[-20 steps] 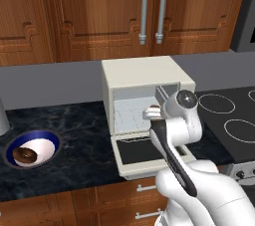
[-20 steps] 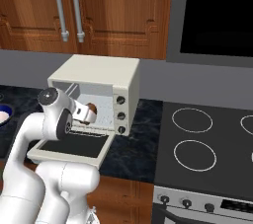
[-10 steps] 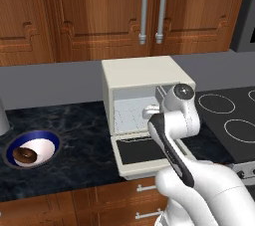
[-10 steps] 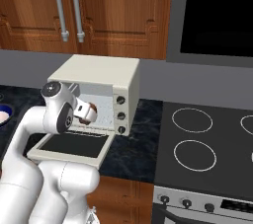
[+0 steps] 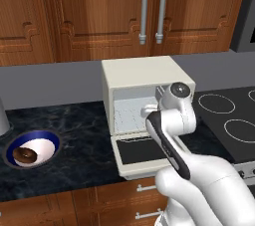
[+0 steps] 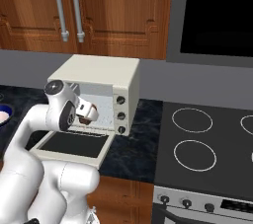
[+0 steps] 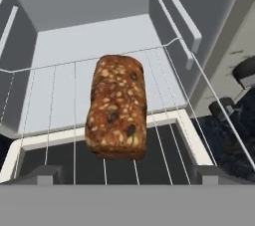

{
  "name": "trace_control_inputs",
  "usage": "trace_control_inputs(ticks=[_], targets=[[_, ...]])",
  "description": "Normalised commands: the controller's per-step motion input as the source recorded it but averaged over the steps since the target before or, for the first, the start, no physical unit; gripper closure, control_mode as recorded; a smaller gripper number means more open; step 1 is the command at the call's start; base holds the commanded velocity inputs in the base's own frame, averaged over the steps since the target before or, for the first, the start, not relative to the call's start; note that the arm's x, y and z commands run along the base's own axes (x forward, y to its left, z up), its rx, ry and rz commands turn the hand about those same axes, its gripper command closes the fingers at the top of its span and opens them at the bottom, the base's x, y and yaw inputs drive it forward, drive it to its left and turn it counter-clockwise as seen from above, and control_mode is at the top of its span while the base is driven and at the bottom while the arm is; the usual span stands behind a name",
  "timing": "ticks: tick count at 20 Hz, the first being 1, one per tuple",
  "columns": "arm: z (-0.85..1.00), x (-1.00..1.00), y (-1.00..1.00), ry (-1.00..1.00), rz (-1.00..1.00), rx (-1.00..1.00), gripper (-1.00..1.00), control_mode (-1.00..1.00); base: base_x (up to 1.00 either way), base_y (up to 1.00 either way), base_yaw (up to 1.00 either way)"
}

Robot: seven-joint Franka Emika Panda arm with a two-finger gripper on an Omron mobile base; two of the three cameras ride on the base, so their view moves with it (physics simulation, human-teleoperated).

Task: Pick up the heated bread from the toaster oven and place it in the bowl. Then move the bread bowl to the dining counter.

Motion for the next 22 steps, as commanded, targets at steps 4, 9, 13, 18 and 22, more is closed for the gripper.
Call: trace_control_inputs(ticks=[4,9,13,18,22], targets=[[-0.17,0.25,0.0,0.0,0.0,0.0,-1.0,-1.0,0.0,0.0,0.0],[-0.18,0.23,0.0,0.0,0.0,0.0,-1.0,-1.0,0.0,0.0,0.0],[-0.16,0.23,0.0,0.0,0.0,0.0,-1.0,-1.0,0.0,0.0,0.0],[-0.11,0.23,0.0,0.0,0.0,0.0,-1.0,-1.0,0.0,0.0,0.0],[-0.07,0.23,0.0,0.0,0.0,0.0,-1.0,-1.0,0.0,0.0,0.0]])
